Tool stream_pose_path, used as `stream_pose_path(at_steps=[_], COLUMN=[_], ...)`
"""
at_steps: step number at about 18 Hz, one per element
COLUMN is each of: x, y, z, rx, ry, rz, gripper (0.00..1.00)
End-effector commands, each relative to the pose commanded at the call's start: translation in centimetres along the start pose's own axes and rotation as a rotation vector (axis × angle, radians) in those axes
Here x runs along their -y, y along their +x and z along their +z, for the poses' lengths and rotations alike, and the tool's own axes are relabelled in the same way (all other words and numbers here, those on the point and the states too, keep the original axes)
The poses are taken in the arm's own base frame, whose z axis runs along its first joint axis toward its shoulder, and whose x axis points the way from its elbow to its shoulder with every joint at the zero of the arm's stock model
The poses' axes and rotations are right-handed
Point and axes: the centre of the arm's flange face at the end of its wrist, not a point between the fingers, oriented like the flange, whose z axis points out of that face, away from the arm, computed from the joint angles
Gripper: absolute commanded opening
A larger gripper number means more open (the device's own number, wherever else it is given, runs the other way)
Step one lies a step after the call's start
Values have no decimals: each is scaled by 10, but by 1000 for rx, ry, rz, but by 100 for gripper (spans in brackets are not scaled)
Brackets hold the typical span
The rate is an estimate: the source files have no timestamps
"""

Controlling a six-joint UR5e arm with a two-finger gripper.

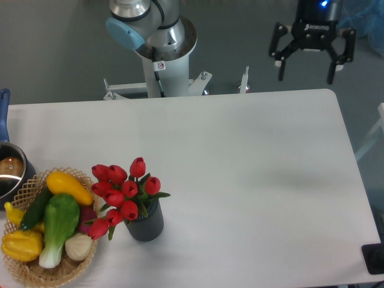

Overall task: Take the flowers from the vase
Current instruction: 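Move the open gripper from its start pose toward the table center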

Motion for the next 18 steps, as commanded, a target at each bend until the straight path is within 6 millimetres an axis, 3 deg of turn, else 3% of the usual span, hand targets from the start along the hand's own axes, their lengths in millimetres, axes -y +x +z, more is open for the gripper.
stream_pose_path(at_steps=[7, 14, 18], x=[2, -18, -20], y=[4, 12, 12], z=[-5, 33, 42], rx=[-3, -13, -39], ry=[30, 92, 112], rz=[10, 23, 25], gripper=[100, 100, 100])
